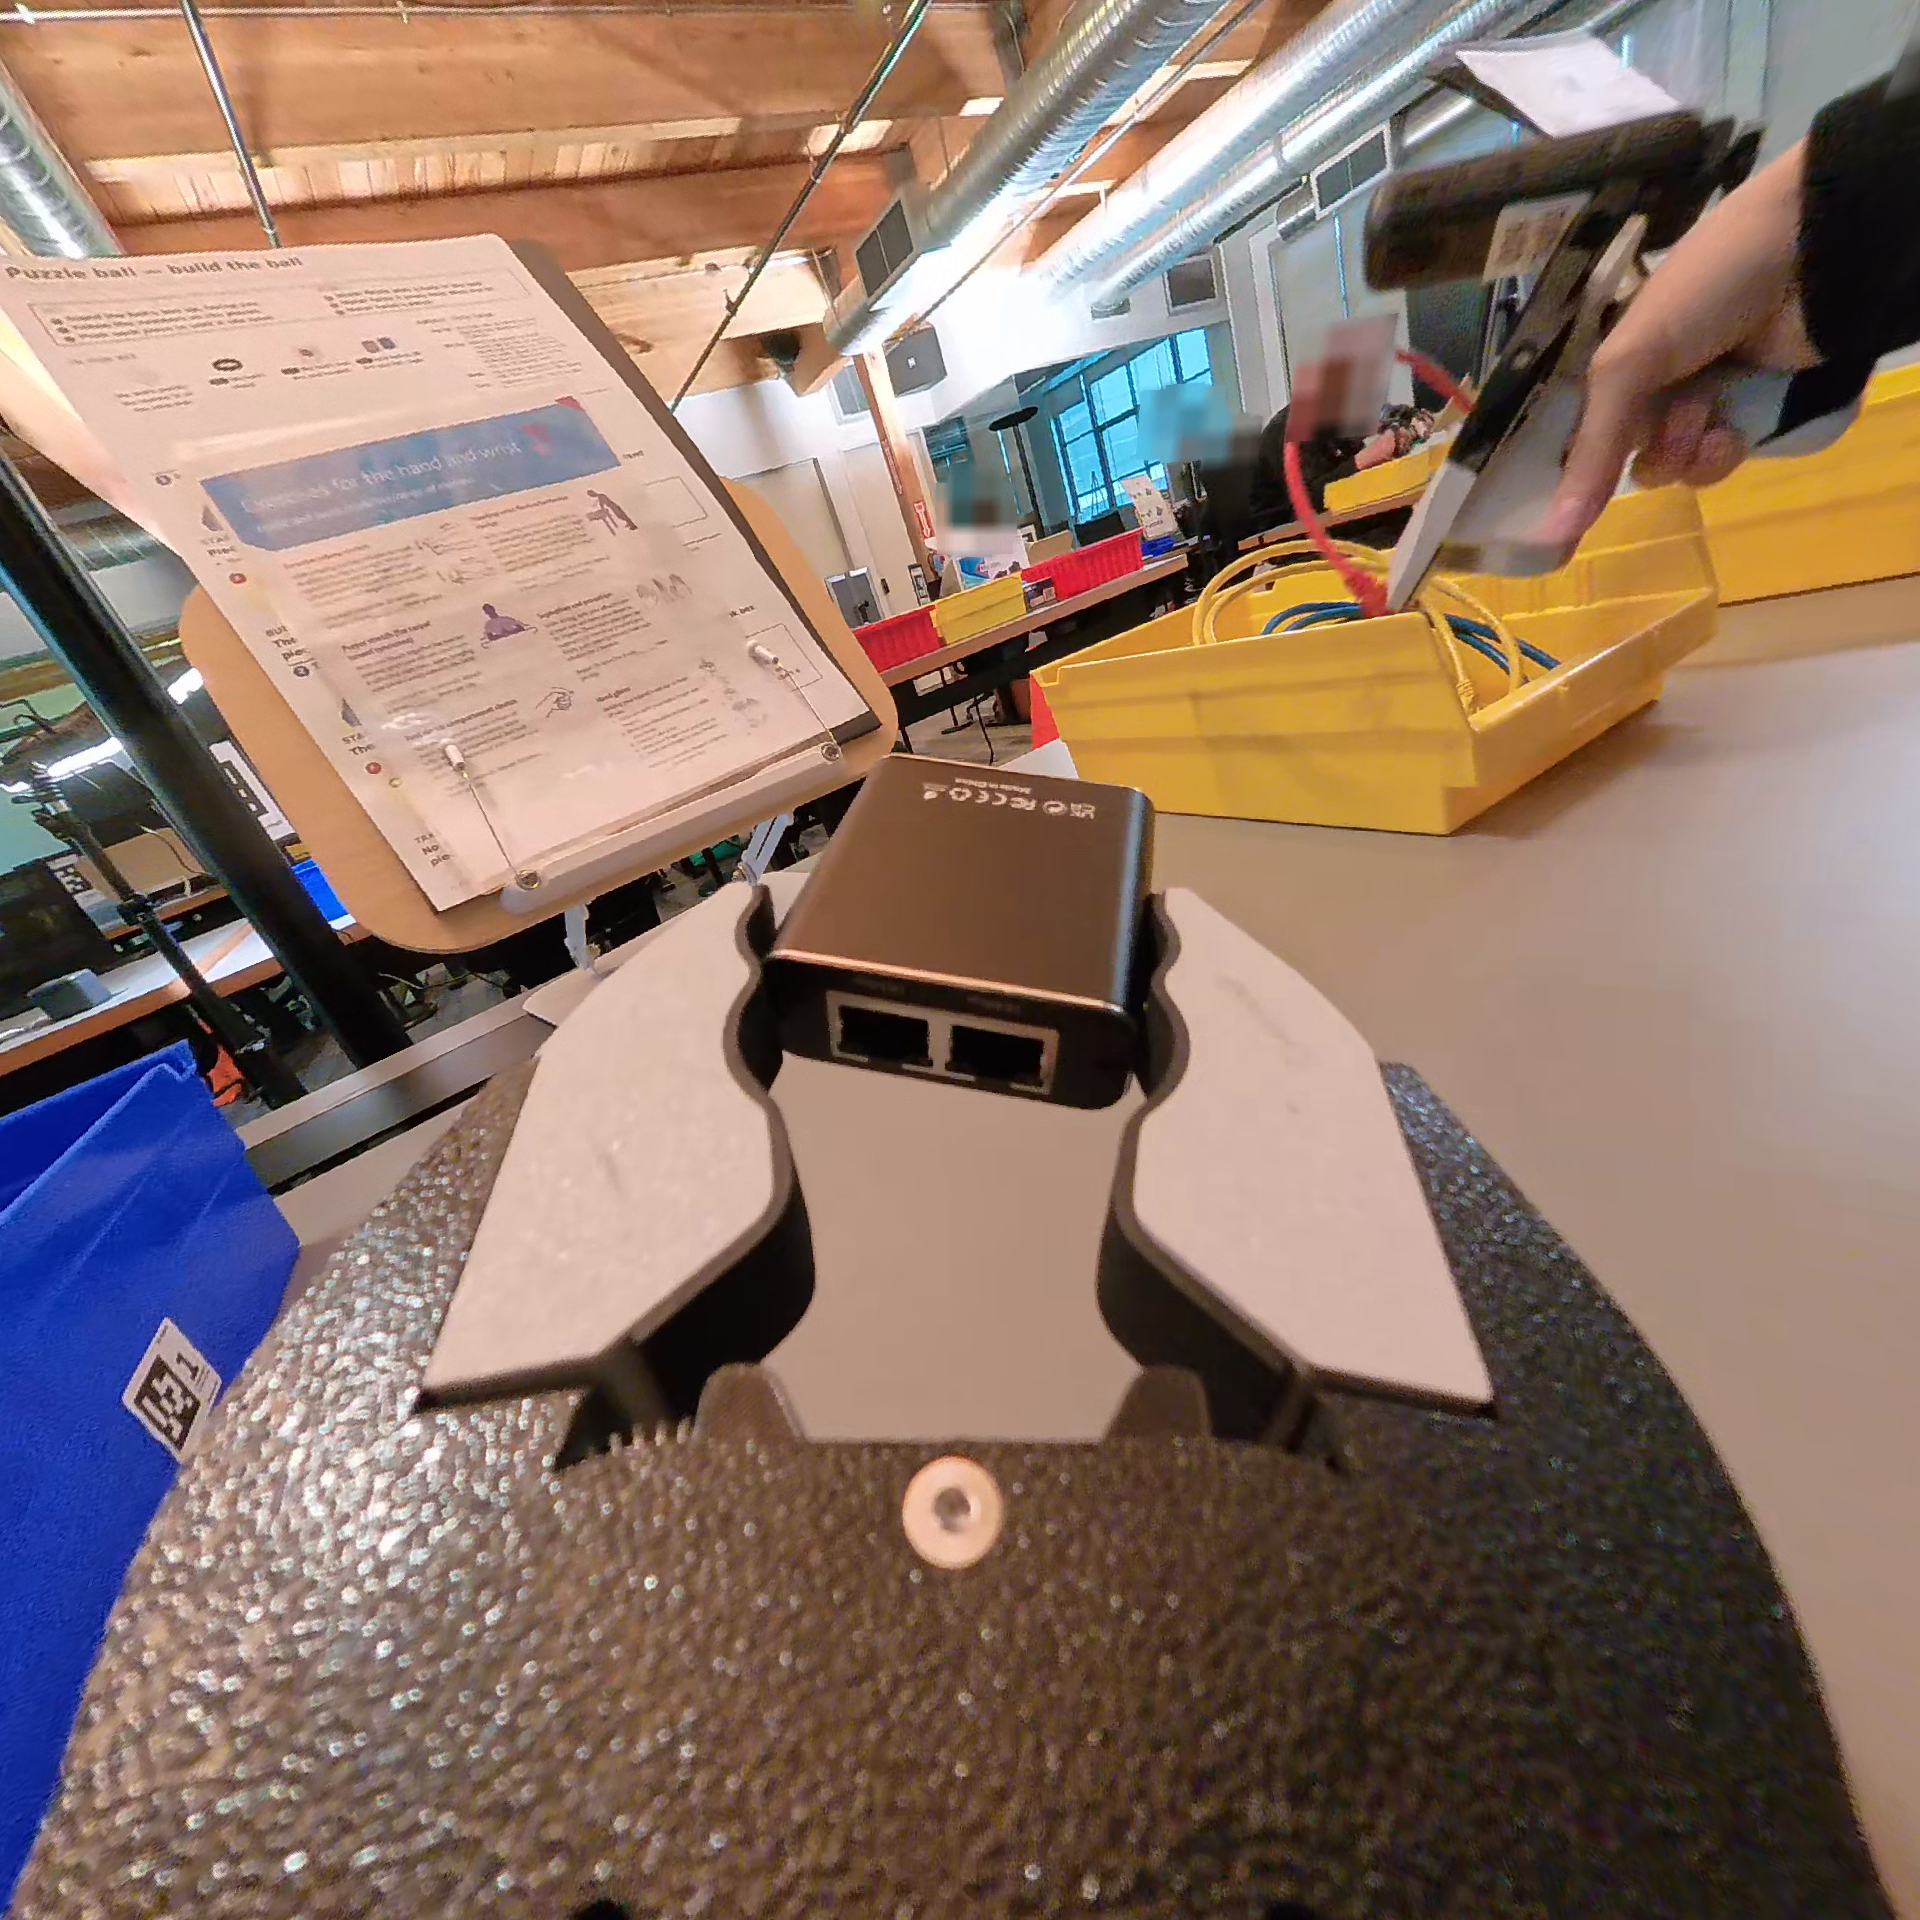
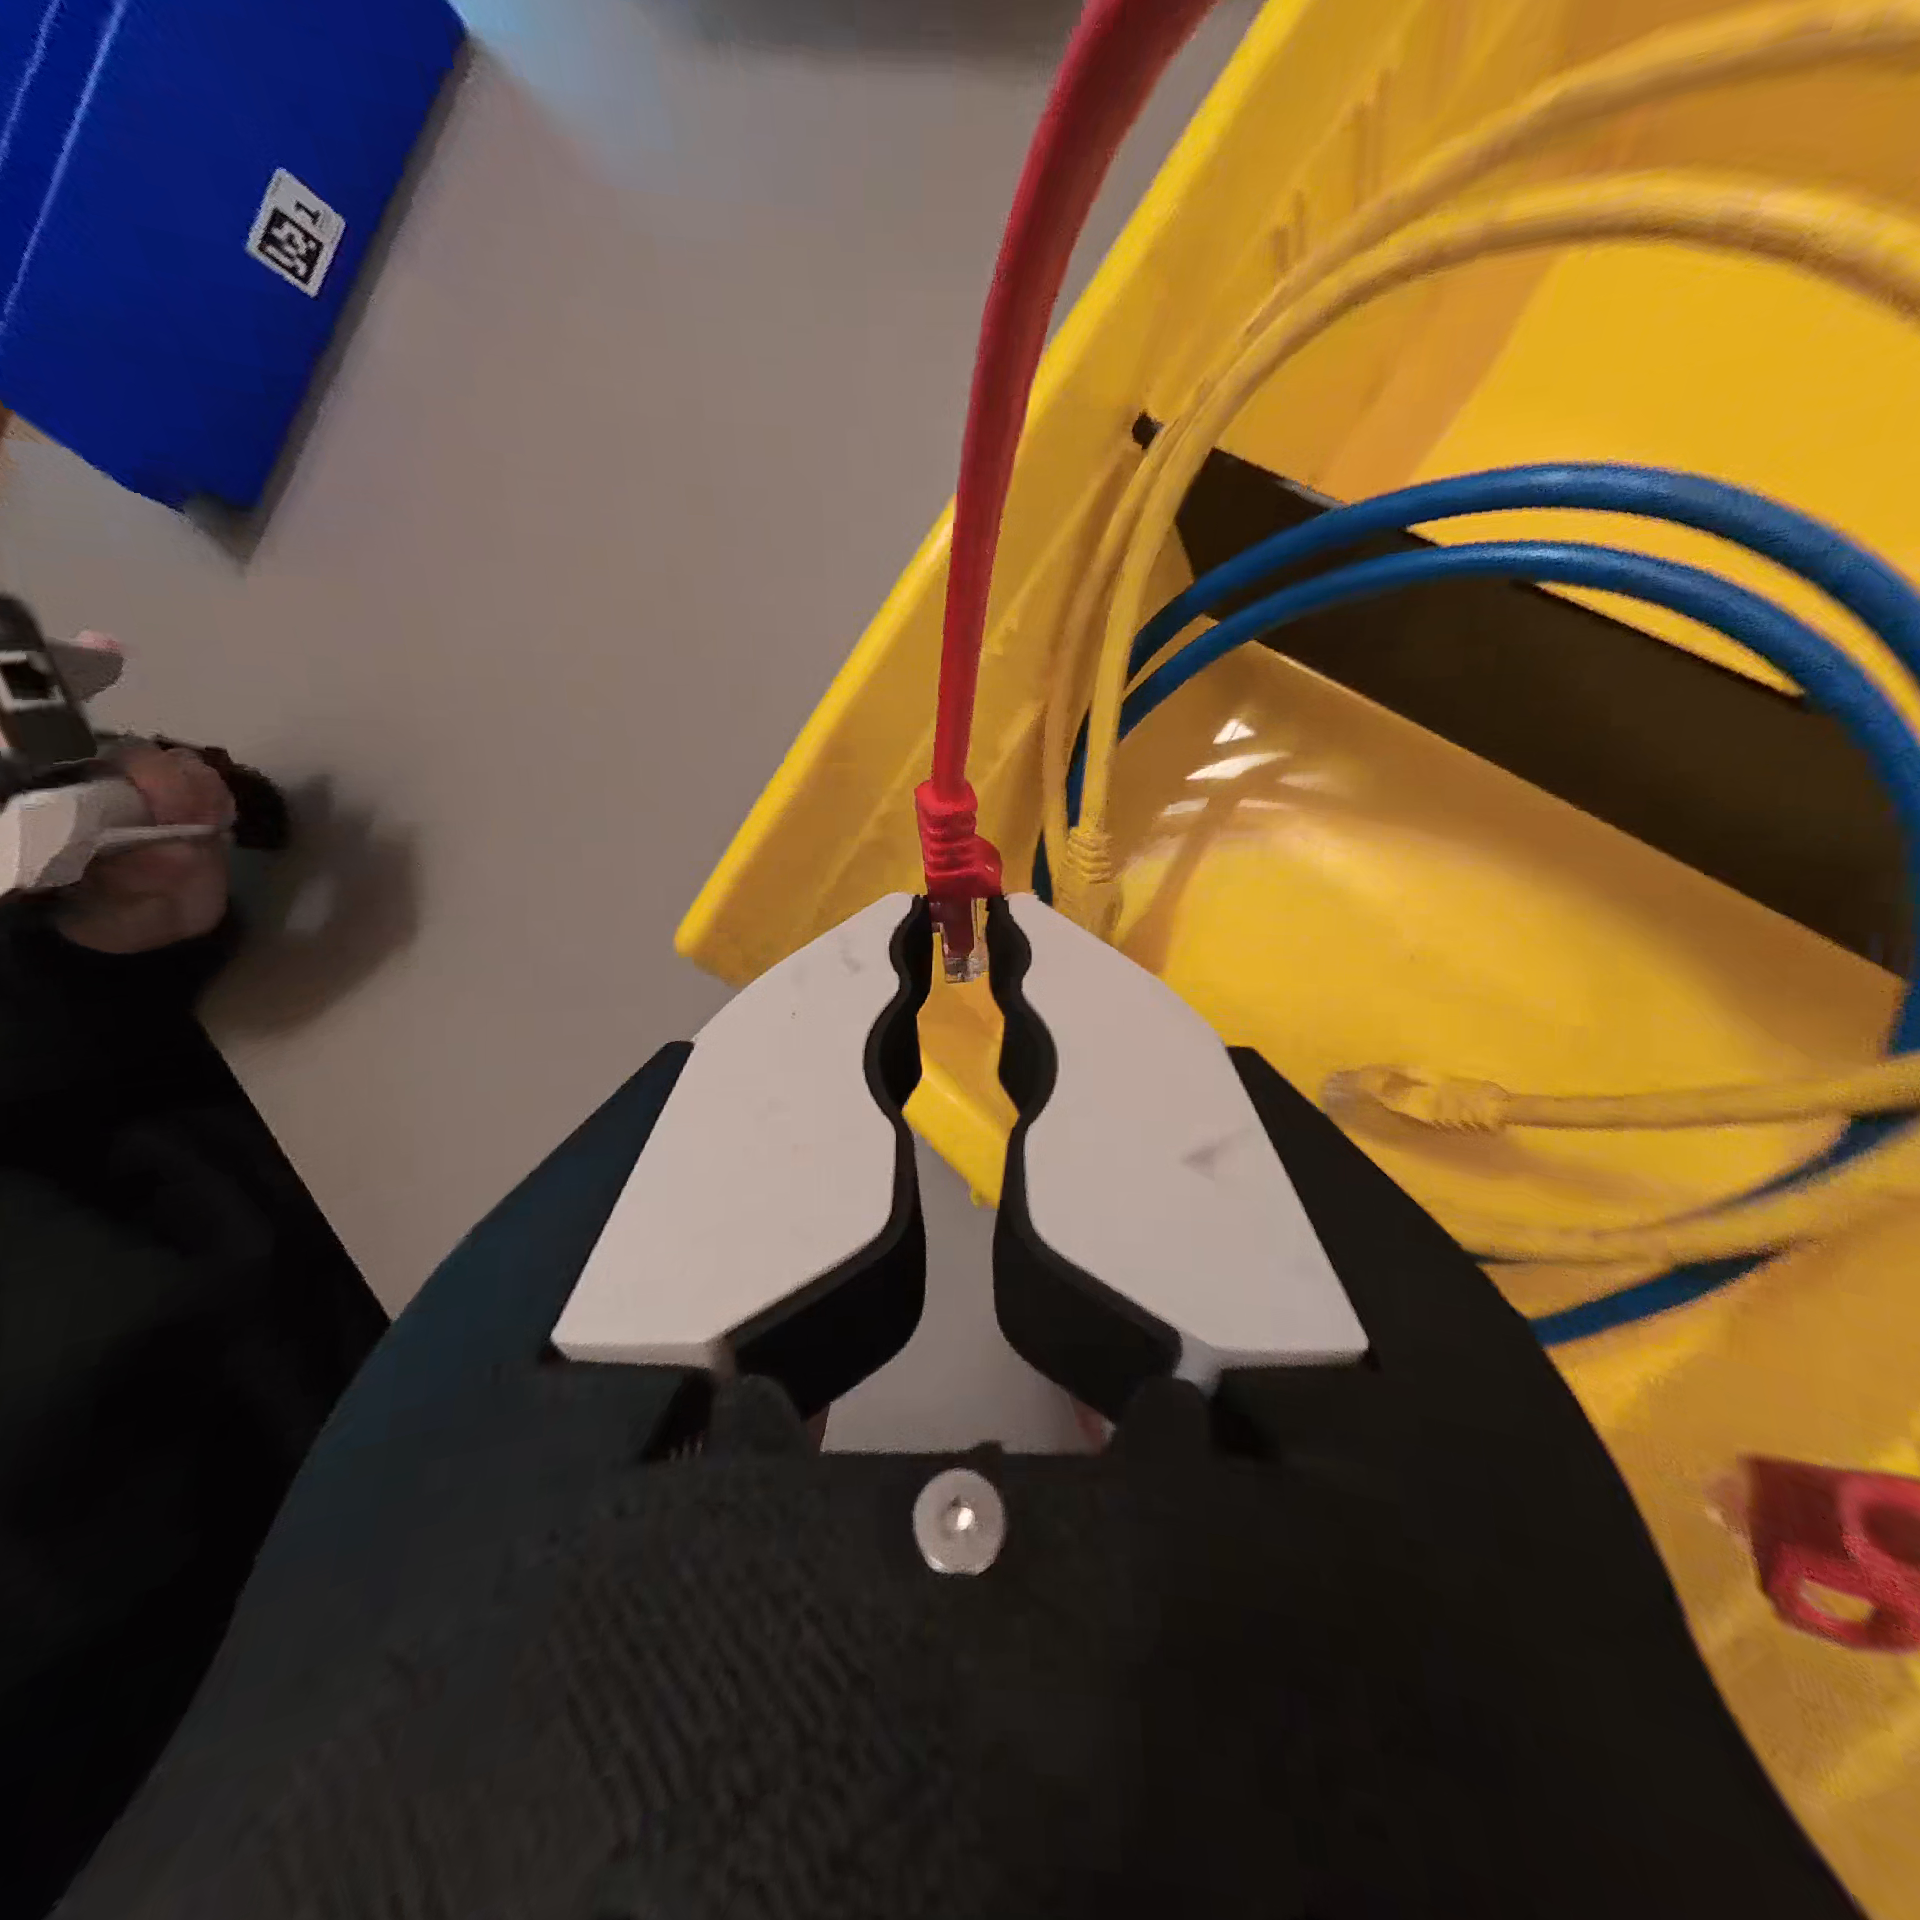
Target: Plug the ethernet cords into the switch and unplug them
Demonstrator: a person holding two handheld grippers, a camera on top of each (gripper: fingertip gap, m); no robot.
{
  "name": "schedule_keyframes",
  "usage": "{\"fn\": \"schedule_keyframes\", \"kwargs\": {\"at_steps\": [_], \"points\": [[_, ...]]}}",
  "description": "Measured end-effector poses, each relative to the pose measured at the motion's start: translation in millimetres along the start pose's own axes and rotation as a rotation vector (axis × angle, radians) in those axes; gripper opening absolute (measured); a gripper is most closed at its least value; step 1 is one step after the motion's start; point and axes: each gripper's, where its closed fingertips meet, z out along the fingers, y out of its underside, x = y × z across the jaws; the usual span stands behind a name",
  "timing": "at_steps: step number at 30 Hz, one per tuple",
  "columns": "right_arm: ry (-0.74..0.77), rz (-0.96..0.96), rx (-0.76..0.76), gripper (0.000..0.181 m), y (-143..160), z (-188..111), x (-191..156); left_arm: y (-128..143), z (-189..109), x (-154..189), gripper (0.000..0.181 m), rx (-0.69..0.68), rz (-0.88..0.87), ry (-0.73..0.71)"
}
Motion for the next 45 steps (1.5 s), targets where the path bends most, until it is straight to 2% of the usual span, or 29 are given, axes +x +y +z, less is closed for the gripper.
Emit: {"fn": "schedule_keyframes", "kwargs": {"at_steps": [4,6,10,15,18,20,22,25,27,31,33,34,36,40,43,44,45], "points": [[0.079,0.047,-0.104,0.011,13.0,31.8,23.5,-1.7,-1.0,0.5,0.066,0.012,-0.009,0.003],[0.08,0.051,-0.178,0.012,20.6,42.4,23.4,-2.3,-1.3,1.1,0.066,0.016,-0.016,0.008],[0.139,0.025,-0.283,0.018,20.8,40.4,27.4,-2.0,-0.7,3.7,0.066,0.012,-0.005,0.019],[0.241,-0.053,-0.389,0.067,23.1,11.2,24.7,-2.3,-0.6,5.6,0.066,0.014,0.002,0.027],[0.268,-0.121,-0.276,0.083,4.0,-17.1,2.3,-2.3,-0.2,7.0,0.066,0.013,0.003,0.036],[0.156,-0.193,-0.146,0.083,-13.1,-21.2,-42.1,-3.1,0.3,9.3,0.066,0.018,0.004,0.047],[-0.088,-0.275,-0.075,0.082,-15.6,-9.6,-110.7,-6.4,0.4,14.7,0.066,0.04,-0.002,0.079],[-0.484,-0.268,-0.049,0.076,1.5,21.2,-214.8,-14.5,-0.8,27.5,0.066,0.088,0.028,0.142],[-0.699,-0.2,-0.1,0.077,21.7,44.0,-266.2,-21.3,-3.7,40.9,0.066,0.129,0.063,0.205],[-0.847,-0.163,-0.272,0.083,60.6,89.0,-308.3,-27.0,-8.7,62.7,0.066,0.165,0.129,0.301],[-0.895,-0.162,-0.282,0.081,64.5,99.1,-319.7,-30.0,-11.2,66.4,0.066,0.187,0.14,0.32],[-0.938,-0.157,-0.284,0.072,64.8,99.7,-326.0,-30.9,-12.0,67.0,0.066,0.194,0.139,0.325],[-0.987,-0.16,-0.296,0.03,64.9,101.2,-331.8,-32.2,-12.8,66.4,0.066,0.202,0.129,0.329],[-0.955,-0.257,-0.336,0.027,65.0,109.0,-323.2,-25.3,-9.2,63.3,0.067,0.129,0.155,0.297],[-0.678,-0.422,-0.317,0.027,43.5,116.1,-280.9,-30.2,-10.3,54.5,0.076,0.129,0.121,0.267],[-0.552,-0.44,-0.286,0.027,24.6,114.3,-258.2,-32.4,-10.8,50.7,0.08,0.137,0.106,0.258],[-0.401,-0.451,-0.248,0.027,1.6,110.0,-229.6,-33.7,-10.4,46.3,0.073,0.142,0.089,0.244]]}}
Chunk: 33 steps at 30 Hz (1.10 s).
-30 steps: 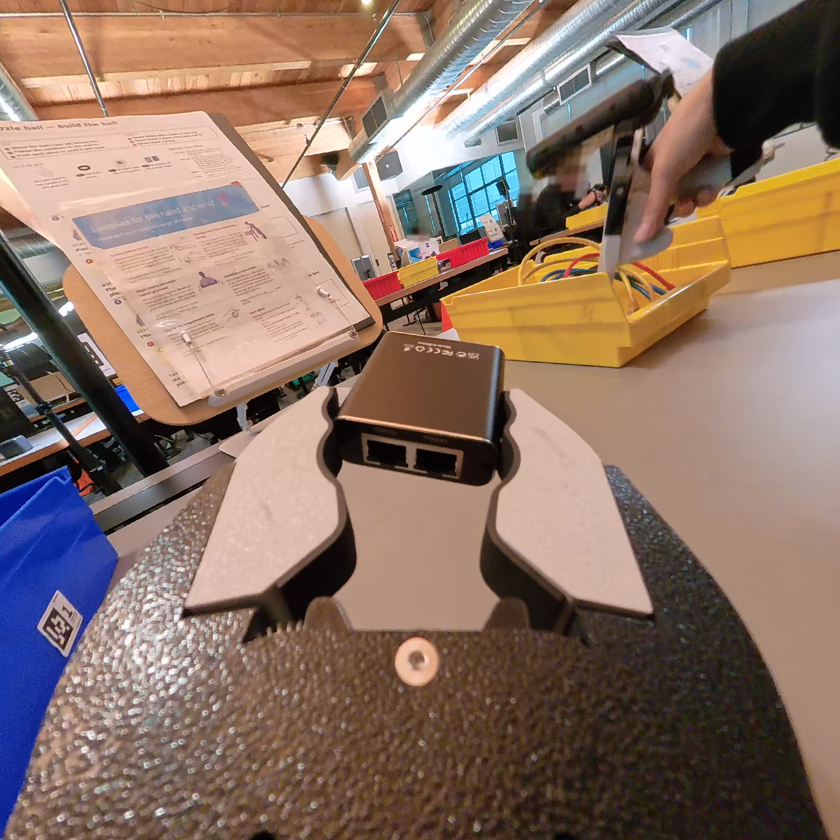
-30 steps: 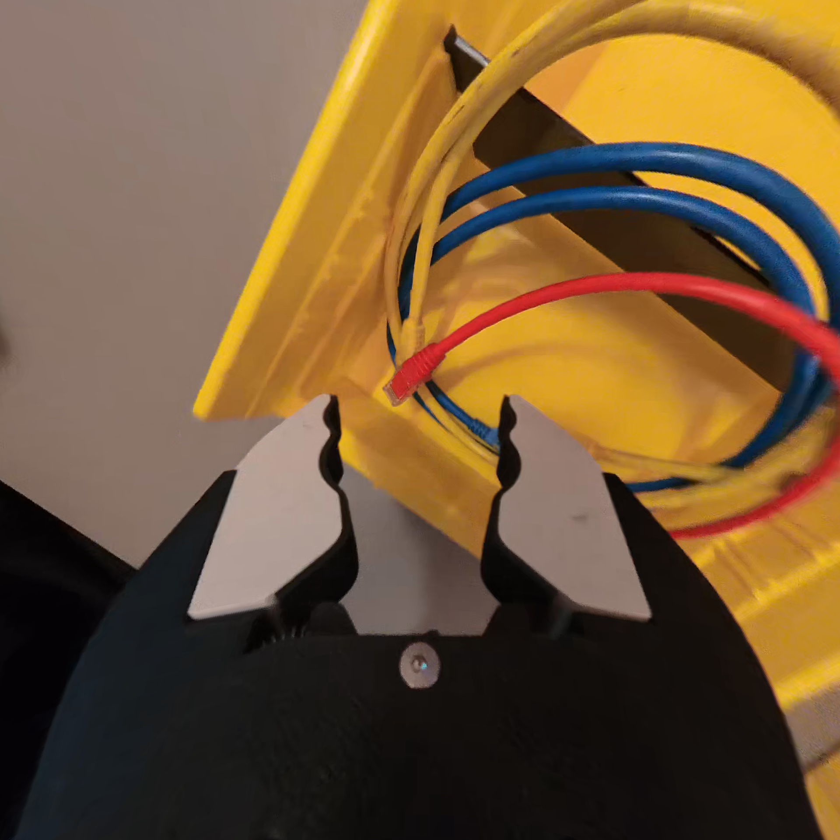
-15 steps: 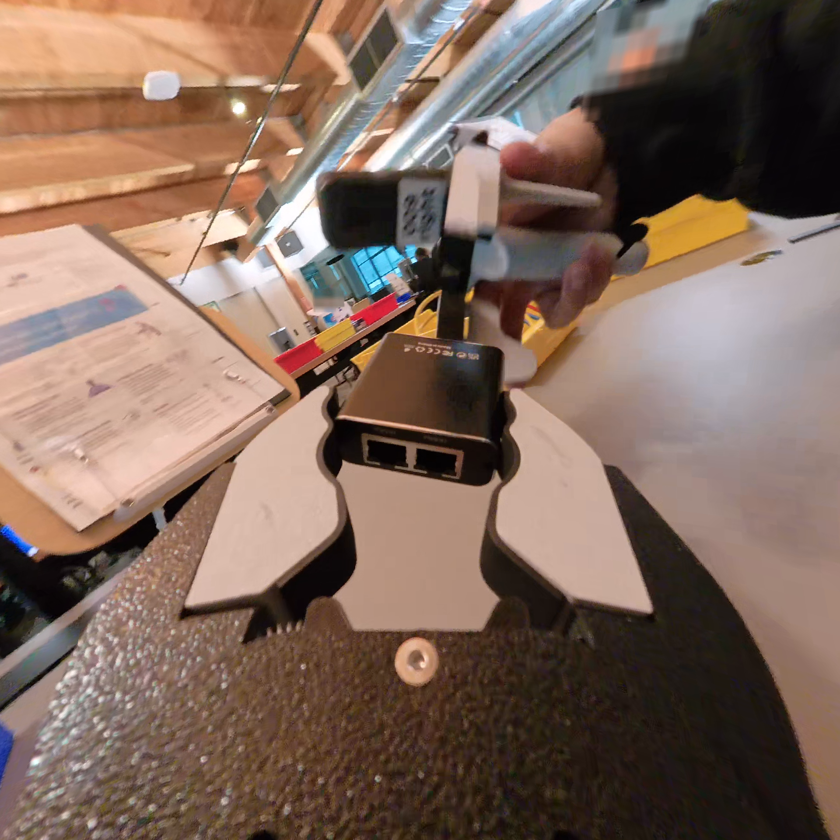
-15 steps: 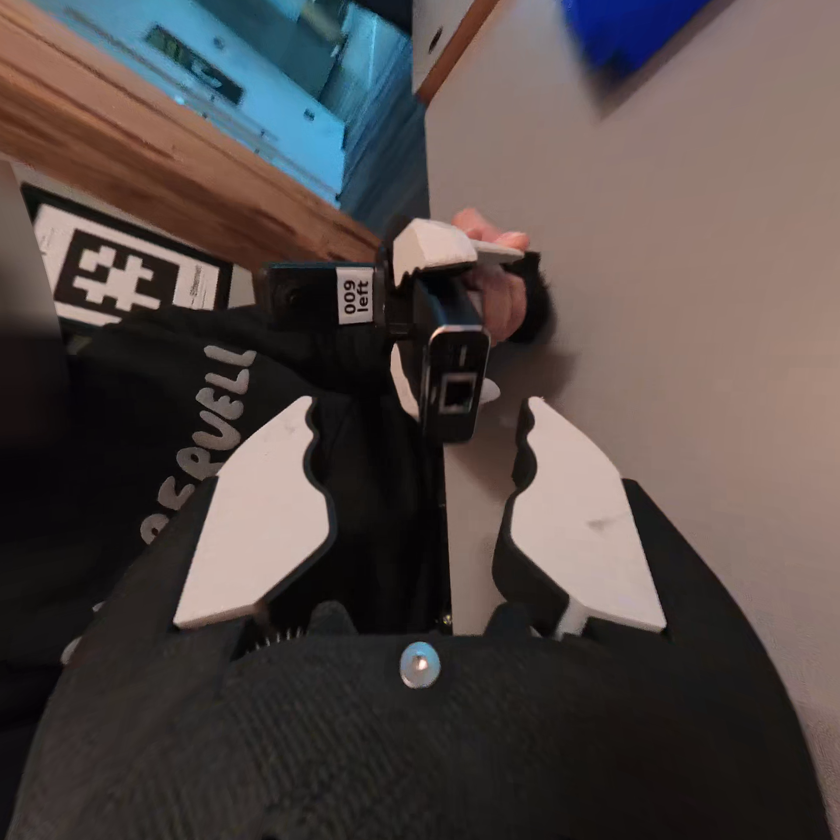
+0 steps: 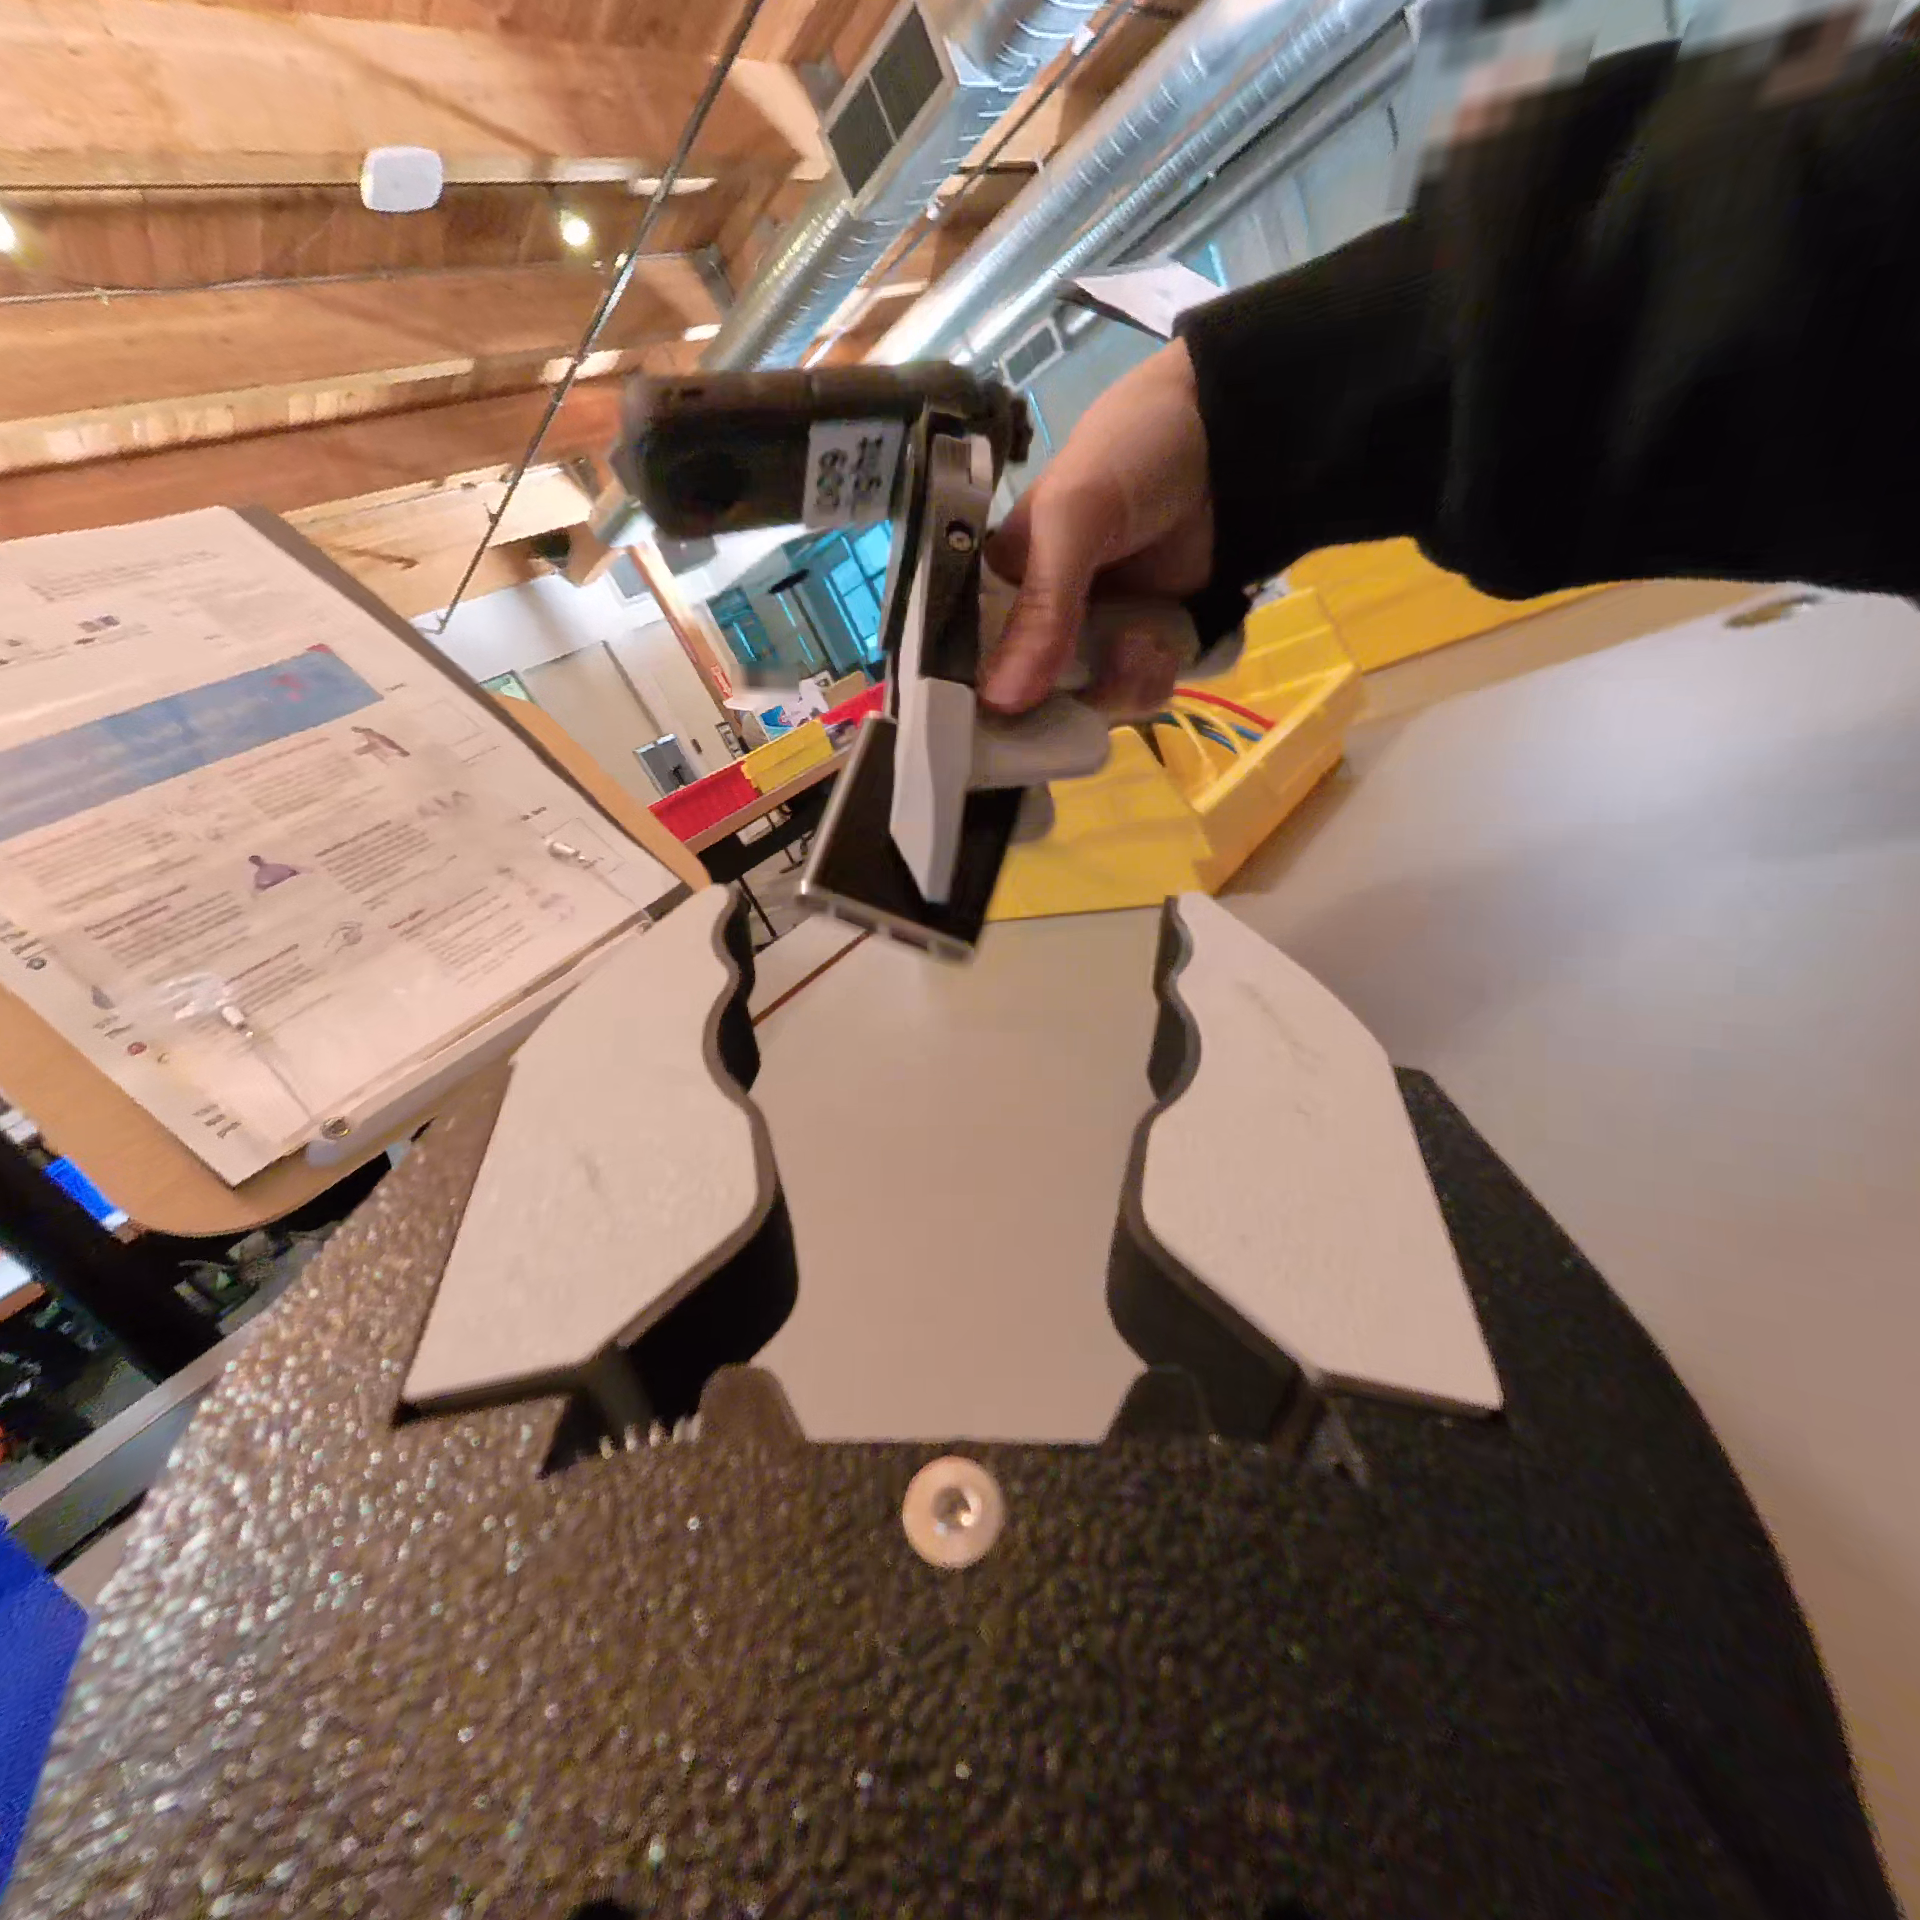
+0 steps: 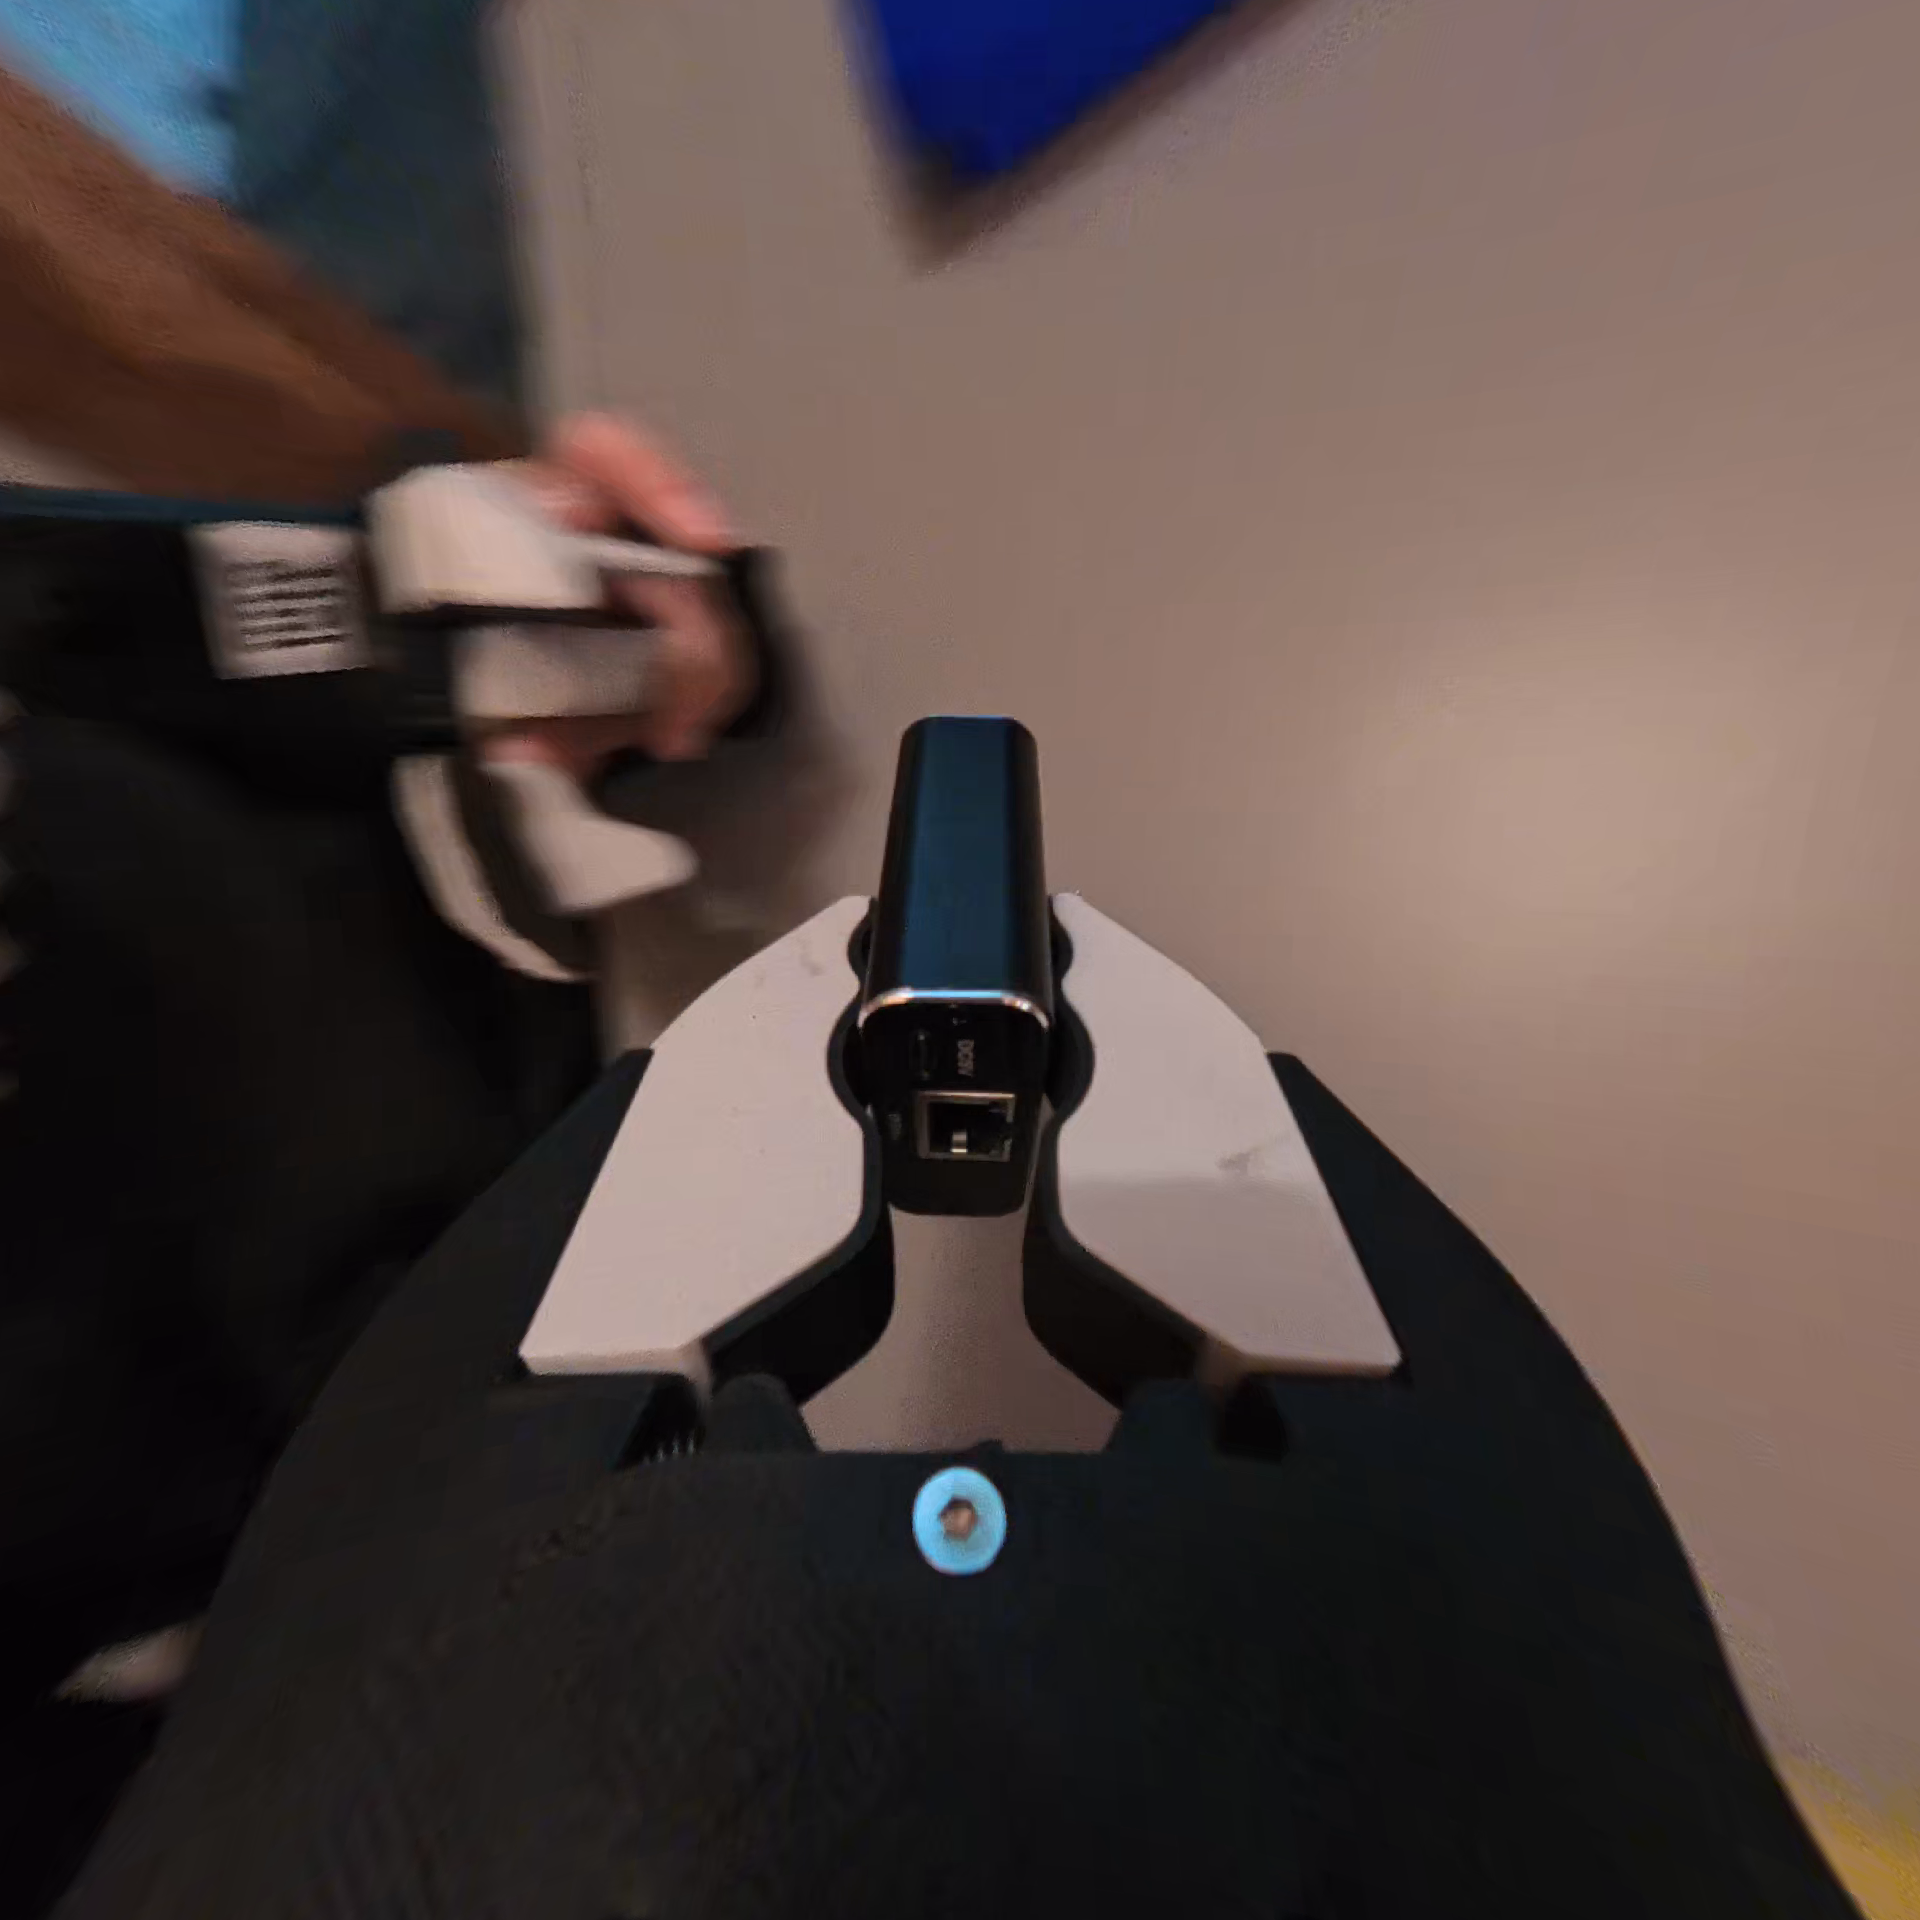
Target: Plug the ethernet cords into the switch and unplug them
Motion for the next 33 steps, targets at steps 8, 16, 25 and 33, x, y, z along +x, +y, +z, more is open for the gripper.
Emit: {"fn": "schedule_keyframes", "kwargs": {"at_steps": [8,16,25,33], "points": [[1.053,0.057,-0.491,0.026,52.0,-233.9,233.9,9.5,6.4,0.4,0.068,0.003,-0.095,0.01],[1.068,0.051,-0.597,0.027,71.8,-240.8,296.2,26.0,12.7,15.3,0.061,-0.227,-0.158,0.115],[1.154,0.03,-0.44,0.065,63.1,-257.6,292.6,52.0,12.0,20.1,0.074,-0.364,-0.338,0.158],[1.132,0.195,0.43,0.067,102.4,-245.1,146.8,64.4,61.1,33.9,0.077,-0.447,-0.437,0.19]]}}
